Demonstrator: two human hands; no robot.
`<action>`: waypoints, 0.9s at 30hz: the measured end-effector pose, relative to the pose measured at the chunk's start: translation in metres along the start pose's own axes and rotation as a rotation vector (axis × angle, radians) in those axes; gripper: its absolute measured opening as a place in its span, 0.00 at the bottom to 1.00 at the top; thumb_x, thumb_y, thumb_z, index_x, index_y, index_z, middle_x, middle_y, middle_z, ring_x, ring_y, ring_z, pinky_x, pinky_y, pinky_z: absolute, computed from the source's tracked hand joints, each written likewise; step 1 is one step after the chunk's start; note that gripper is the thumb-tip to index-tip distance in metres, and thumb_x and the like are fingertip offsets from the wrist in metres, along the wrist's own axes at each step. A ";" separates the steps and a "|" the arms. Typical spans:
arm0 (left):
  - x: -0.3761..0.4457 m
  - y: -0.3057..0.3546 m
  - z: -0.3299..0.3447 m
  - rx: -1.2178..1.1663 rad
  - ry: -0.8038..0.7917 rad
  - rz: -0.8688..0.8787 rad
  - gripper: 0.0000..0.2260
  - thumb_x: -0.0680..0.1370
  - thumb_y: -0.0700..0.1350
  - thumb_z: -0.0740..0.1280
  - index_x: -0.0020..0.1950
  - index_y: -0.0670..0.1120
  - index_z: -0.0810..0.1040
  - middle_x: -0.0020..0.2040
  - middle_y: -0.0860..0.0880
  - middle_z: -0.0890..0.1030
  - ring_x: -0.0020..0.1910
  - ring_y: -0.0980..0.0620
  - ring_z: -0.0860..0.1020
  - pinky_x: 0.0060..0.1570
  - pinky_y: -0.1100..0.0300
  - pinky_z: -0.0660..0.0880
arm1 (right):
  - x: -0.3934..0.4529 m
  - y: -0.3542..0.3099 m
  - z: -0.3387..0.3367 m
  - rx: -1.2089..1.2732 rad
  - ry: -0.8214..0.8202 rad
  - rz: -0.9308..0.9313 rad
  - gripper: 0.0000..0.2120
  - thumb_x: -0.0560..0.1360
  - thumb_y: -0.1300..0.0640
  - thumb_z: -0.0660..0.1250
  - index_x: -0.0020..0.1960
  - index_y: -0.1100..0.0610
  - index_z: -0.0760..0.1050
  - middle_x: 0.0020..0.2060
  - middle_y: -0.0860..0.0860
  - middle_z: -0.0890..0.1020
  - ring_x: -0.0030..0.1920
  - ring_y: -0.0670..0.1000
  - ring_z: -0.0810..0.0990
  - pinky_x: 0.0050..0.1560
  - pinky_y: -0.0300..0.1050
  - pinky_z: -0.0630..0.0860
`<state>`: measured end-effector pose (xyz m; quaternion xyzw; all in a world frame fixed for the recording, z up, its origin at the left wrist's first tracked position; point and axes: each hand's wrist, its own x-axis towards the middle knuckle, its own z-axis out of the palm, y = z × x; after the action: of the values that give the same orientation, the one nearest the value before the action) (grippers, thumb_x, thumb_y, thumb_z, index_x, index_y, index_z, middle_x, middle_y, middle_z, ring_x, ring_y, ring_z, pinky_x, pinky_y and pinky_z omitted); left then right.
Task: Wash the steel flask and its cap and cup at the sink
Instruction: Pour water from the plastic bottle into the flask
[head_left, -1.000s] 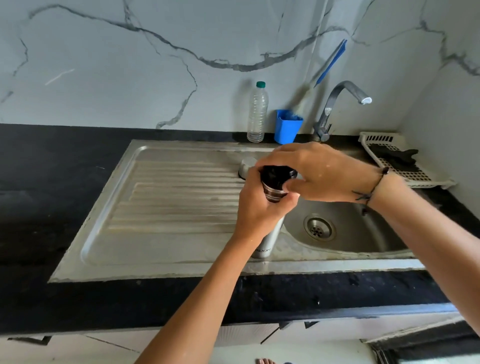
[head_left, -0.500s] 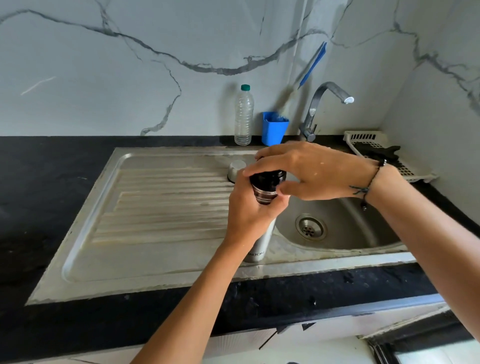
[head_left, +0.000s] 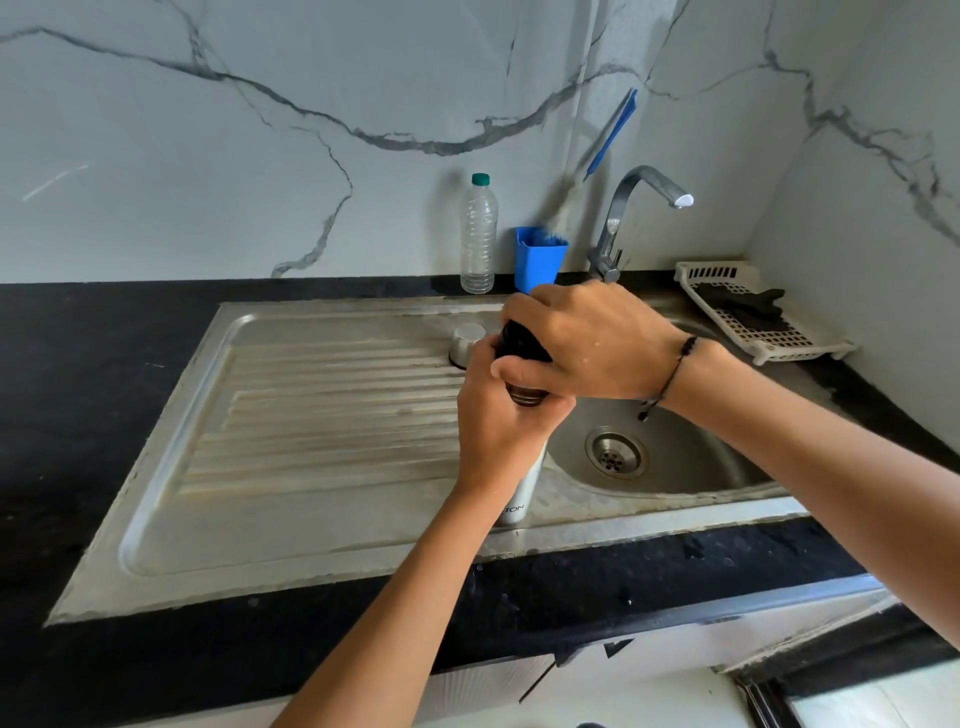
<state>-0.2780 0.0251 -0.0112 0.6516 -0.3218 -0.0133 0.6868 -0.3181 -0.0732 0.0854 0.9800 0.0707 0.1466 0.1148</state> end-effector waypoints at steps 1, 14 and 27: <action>0.000 0.000 0.000 0.001 -0.004 0.008 0.19 0.66 0.46 0.75 0.50 0.55 0.69 0.43 0.50 0.80 0.39 0.60 0.78 0.34 0.72 0.71 | -0.001 -0.002 0.005 -0.013 0.030 0.008 0.33 0.72 0.32 0.48 0.48 0.60 0.75 0.32 0.54 0.77 0.27 0.59 0.74 0.27 0.42 0.60; 0.023 -0.008 -0.025 -0.004 -0.326 -0.072 0.22 0.59 0.57 0.74 0.49 0.54 0.74 0.41 0.58 0.81 0.45 0.61 0.80 0.43 0.63 0.76 | 0.026 0.025 0.017 0.107 0.164 -0.513 0.30 0.78 0.39 0.49 0.48 0.62 0.79 0.31 0.54 0.75 0.27 0.56 0.74 0.26 0.41 0.62; 0.008 -0.007 -0.005 0.190 -0.023 0.078 0.20 0.62 0.48 0.76 0.45 0.55 0.68 0.36 0.60 0.73 0.34 0.69 0.75 0.31 0.76 0.67 | 0.009 -0.007 0.024 -0.101 0.297 0.057 0.17 0.73 0.45 0.55 0.33 0.55 0.67 0.21 0.50 0.69 0.21 0.54 0.60 0.28 0.38 0.50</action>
<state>-0.2671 0.0247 -0.0136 0.7006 -0.3547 0.0364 0.6181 -0.3028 -0.0695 0.0640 0.9421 0.0517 0.2965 0.1480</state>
